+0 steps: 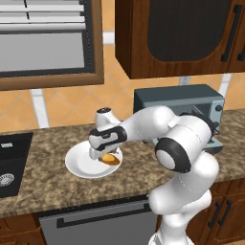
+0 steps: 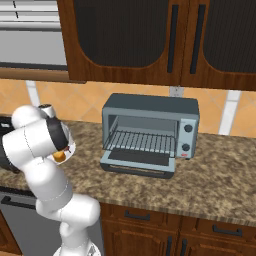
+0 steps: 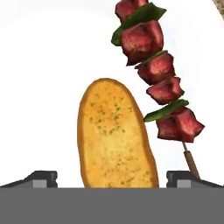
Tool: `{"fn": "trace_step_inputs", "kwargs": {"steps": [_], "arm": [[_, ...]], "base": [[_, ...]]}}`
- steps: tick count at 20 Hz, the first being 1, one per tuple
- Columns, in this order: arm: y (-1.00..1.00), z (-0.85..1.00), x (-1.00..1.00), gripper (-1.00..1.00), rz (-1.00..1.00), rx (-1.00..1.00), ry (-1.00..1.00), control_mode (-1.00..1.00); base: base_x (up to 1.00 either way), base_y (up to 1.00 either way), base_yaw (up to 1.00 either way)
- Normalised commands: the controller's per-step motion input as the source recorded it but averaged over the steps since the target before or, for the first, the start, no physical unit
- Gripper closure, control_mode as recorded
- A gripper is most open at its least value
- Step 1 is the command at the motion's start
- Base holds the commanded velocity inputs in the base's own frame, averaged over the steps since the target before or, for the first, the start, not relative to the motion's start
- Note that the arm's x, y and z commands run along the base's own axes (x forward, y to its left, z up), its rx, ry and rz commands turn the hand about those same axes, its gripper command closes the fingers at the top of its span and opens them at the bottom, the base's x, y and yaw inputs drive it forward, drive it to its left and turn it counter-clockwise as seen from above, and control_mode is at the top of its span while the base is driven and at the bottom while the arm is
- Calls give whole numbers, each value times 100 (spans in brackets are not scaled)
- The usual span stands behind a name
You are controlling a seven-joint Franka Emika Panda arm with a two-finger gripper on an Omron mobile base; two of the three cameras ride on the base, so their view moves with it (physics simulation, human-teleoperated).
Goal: Pick up the kebab skewer and baguette bread, and place them inside the toaster oven. Close the toaster oven door and start by setting the timer.
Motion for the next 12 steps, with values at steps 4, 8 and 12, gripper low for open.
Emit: {"fn": "trace_step_inputs", "kwargs": {"steps": [4, 8, 12], "arm": [[-2, -24, 4, -100, 0, 0, 0, -100], [0, -25, 2, -100, 0, 0, 0, -100], [-6, -15, 6, -100, 0, 0, 0, -100]], "base": [[0, 0, 0], [0, 0, 0], [0, 0, 0]]}}
